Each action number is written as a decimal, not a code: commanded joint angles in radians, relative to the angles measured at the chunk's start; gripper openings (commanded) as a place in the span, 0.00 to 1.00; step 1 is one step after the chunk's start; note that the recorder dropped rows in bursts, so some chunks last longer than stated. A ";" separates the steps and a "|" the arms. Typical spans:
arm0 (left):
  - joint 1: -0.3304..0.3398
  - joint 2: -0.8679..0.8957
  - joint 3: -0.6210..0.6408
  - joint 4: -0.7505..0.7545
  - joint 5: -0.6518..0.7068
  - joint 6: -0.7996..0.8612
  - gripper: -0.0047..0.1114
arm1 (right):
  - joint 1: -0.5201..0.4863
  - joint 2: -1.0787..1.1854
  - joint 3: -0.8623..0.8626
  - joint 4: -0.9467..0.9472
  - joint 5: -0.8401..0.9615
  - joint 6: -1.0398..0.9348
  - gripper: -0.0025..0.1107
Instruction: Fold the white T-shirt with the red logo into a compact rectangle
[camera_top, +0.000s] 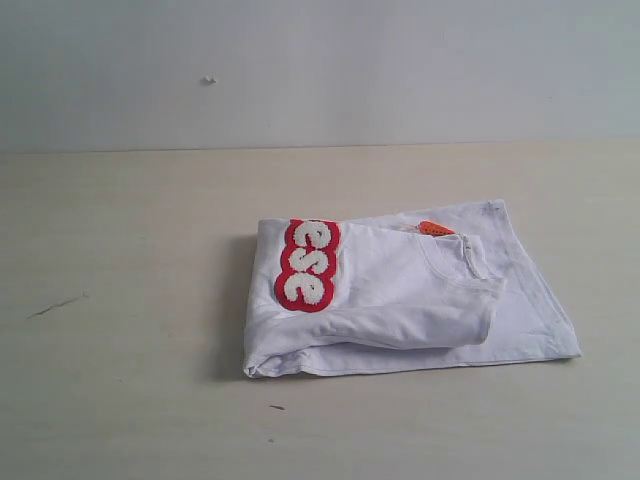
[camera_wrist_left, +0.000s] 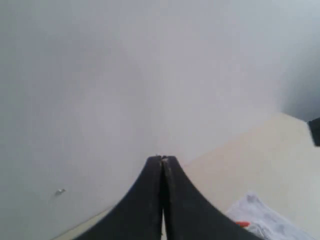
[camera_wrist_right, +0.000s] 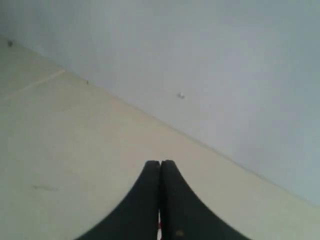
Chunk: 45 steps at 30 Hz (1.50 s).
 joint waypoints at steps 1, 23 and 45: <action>0.002 -0.190 0.140 -0.009 -0.128 -0.029 0.04 | -0.003 -0.176 0.076 -0.065 -0.084 0.056 0.02; 0.002 -0.984 0.815 0.004 -0.411 -0.256 0.04 | -0.003 -0.397 0.123 -0.108 -0.069 0.059 0.02; 0.002 -0.998 0.817 0.006 -0.404 -0.254 0.04 | -0.003 -0.396 0.123 -0.105 -0.071 0.059 0.02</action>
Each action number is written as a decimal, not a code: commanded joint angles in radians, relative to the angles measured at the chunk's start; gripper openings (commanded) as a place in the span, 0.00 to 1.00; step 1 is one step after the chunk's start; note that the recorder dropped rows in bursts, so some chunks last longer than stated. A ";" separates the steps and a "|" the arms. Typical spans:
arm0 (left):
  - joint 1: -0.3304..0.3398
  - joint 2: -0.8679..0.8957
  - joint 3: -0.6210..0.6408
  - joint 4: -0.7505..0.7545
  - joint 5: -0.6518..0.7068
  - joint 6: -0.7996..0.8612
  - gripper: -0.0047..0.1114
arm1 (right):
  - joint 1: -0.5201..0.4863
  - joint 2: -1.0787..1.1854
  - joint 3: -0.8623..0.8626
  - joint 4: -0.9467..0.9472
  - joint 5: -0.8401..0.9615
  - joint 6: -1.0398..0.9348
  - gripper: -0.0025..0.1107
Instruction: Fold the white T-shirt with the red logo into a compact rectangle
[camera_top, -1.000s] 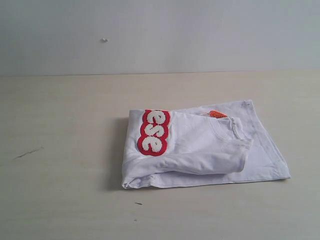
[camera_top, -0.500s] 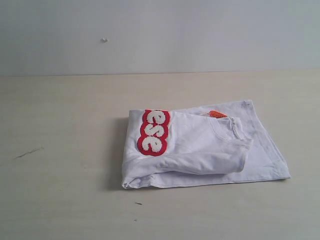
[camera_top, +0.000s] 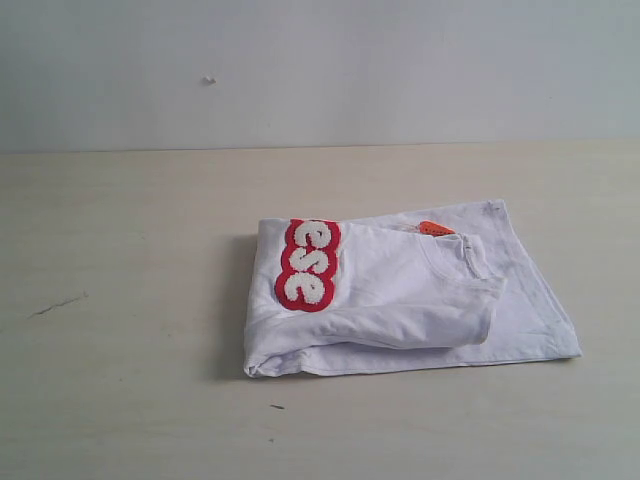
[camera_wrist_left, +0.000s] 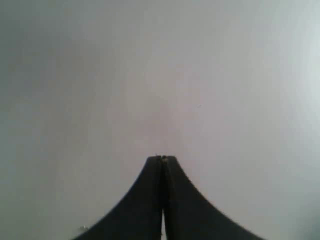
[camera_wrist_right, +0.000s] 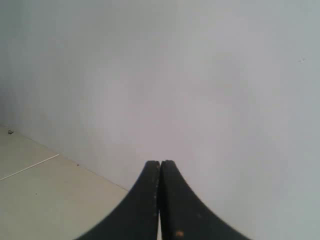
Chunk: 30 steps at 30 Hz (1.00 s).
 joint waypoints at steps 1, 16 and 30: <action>0.002 -0.005 0.013 0.008 -0.002 -0.004 0.04 | -0.003 -0.001 0.005 -0.008 -0.004 0.004 0.02; 0.200 -0.051 0.019 0.890 -0.049 -0.698 0.04 | -0.003 -0.001 0.005 -0.008 -0.002 0.004 0.02; 0.409 -0.086 0.116 0.748 0.072 -0.539 0.04 | -0.003 -0.001 0.005 -0.008 -0.003 0.004 0.02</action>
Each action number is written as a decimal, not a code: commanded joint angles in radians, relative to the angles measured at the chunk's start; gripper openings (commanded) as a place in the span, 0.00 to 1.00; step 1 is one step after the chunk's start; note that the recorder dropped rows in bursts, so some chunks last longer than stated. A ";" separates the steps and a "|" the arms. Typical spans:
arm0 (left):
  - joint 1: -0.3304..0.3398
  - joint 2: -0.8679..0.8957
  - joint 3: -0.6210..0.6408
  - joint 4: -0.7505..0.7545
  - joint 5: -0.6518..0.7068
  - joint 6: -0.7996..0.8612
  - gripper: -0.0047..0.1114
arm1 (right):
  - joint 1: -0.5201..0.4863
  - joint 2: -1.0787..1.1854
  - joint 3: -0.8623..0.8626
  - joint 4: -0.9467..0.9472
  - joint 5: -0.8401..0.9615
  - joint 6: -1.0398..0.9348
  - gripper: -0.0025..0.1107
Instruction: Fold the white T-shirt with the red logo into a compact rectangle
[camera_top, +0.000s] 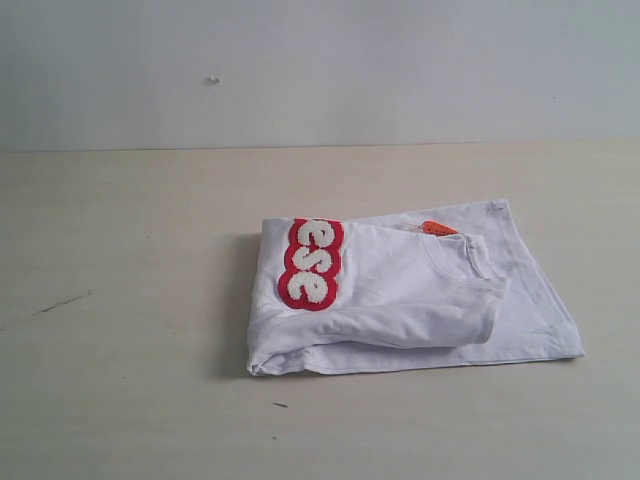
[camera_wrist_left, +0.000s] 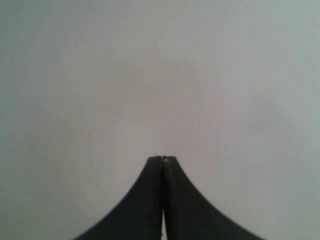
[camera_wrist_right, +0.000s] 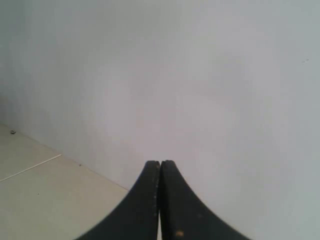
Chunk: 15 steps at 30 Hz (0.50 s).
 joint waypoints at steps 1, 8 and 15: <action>0.008 -0.004 0.083 -0.004 0.016 0.047 0.04 | -0.003 -0.001 0.005 -0.008 -0.003 0.002 0.02; 0.008 -0.004 0.261 -0.004 -0.039 0.078 0.04 | -0.003 -0.001 0.005 -0.008 -0.003 0.002 0.02; 0.008 -0.004 0.301 -0.054 0.173 0.074 0.04 | -0.003 -0.001 0.005 -0.008 -0.003 0.002 0.02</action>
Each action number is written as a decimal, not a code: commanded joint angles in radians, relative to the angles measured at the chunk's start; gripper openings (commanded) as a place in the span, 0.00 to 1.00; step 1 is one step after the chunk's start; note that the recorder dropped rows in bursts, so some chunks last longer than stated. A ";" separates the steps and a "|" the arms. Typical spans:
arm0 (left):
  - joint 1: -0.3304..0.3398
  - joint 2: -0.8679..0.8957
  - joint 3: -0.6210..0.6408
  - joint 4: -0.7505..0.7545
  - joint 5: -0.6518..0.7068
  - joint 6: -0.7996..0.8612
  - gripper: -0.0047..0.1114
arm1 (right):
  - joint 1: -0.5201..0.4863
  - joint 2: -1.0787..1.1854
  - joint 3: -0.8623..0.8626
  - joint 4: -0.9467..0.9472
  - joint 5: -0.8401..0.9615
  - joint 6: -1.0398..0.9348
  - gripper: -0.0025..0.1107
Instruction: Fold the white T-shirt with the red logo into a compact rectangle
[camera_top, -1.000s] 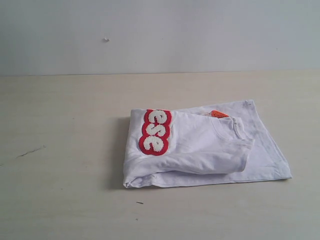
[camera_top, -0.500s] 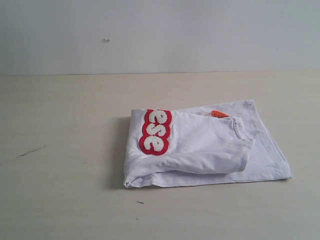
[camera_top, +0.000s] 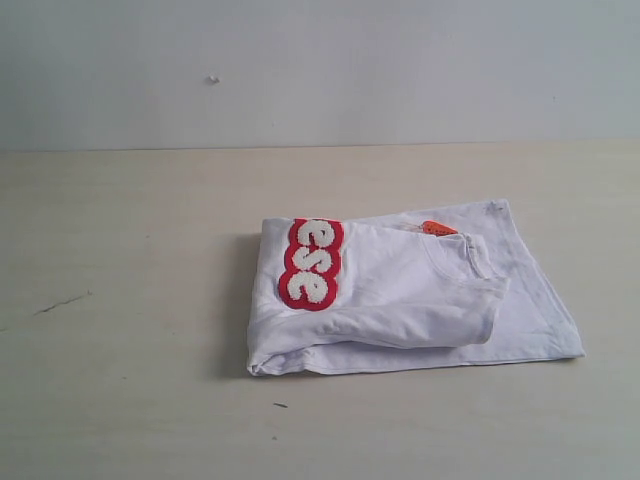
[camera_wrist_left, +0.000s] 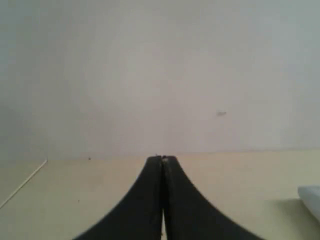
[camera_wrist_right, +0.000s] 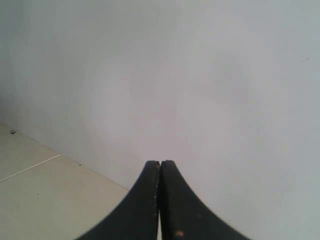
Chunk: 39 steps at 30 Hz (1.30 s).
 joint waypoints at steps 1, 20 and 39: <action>0.002 -0.004 0.006 -0.051 0.181 0.001 0.04 | -0.003 -0.001 0.005 -0.008 -0.003 0.002 0.02; 0.002 -0.004 0.006 -0.075 0.336 0.005 0.04 | -0.003 -0.001 0.005 -0.008 -0.002 0.002 0.02; 0.002 -0.004 0.006 -0.075 0.336 0.005 0.04 | 0.000 0.000 0.005 0.038 -0.063 0.004 0.02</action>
